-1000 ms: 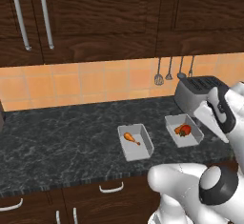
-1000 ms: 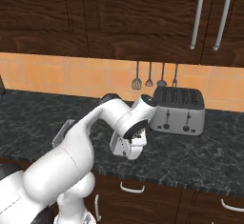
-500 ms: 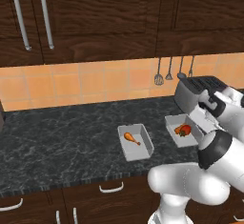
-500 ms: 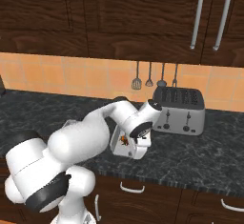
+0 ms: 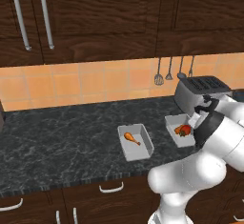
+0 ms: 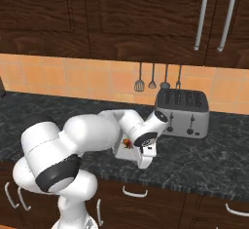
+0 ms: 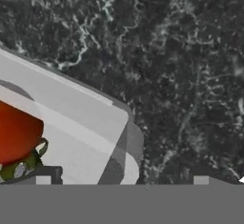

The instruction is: Take the meat container that has the chicken drumstick and place it on the second highest rack of the freezer. Then take the vegetable container that has the carrot and tomato and place it on the highest rack of the freezer.

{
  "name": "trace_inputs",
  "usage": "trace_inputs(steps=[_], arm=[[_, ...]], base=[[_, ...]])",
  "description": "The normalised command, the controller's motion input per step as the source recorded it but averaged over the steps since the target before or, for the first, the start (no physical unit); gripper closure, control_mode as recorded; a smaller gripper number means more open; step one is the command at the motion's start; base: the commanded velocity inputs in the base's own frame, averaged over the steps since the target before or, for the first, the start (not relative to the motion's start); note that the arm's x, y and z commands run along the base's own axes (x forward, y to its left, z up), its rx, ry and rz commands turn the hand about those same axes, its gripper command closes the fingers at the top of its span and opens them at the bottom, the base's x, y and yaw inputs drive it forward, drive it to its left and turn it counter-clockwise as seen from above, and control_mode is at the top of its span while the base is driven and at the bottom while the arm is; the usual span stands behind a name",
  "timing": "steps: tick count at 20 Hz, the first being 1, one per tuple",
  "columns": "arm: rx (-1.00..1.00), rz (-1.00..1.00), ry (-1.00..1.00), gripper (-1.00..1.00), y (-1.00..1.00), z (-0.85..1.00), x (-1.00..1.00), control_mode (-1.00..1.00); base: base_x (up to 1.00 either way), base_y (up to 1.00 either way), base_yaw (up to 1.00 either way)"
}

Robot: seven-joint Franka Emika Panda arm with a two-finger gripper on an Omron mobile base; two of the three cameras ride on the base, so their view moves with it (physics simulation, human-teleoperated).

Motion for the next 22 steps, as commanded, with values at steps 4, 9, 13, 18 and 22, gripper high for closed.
trace_inputs(steps=[4, 9, 13, 18, 22], arm=[[0.0, -0.05, 0.0, -1.0, -0.02, -0.4, 0.12, -1.0], [-0.02, -0.05, 0.0, 1.0, 0.0, -0.49, 0.13, -1.0], [-0.05, -0.05, 0.0, 1.0, 0.0, -0.39, 0.09, -1.0], [-0.3, 0.0, -0.09, 1.0, 0.54, 0.27, 0.13, -1.0], [-0.4, 0.21, -0.13, 1.0, 0.7, 0.87, -0.01, -1.0]], base=[[0.0, 0.0, 0.0], [0.0, 0.0, 0.0], [0.0, 0.0, 0.0], [0.0, 0.0, 0.0], [0.0, 0.0, 0.0]])
